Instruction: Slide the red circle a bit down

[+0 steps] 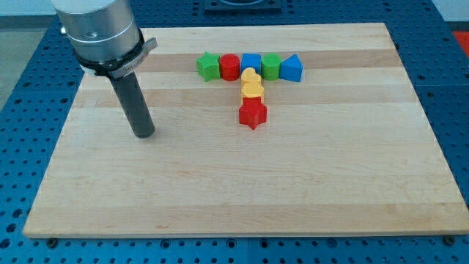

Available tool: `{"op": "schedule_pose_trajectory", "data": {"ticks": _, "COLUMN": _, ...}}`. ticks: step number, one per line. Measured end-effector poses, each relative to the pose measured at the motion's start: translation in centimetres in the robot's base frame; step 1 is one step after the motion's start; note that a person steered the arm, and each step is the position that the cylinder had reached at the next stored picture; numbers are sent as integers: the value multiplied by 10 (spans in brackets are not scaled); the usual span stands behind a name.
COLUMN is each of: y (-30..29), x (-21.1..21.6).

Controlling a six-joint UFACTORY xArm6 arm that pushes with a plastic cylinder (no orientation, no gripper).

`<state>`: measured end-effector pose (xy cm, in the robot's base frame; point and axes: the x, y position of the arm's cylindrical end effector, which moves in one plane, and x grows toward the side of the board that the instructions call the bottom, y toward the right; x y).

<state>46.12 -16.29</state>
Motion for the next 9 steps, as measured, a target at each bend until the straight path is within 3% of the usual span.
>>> {"op": "schedule_pose_trajectory", "data": {"ticks": 1, "y": 0, "x": -2}}
{"op": "schedule_pose_trajectory", "data": {"ticks": 4, "y": 71, "x": -84}}
{"op": "schedule_pose_trajectory", "data": {"ticks": 6, "y": 108, "x": -90}}
{"op": "schedule_pose_trajectory", "data": {"ticks": 9, "y": 115, "x": -98}}
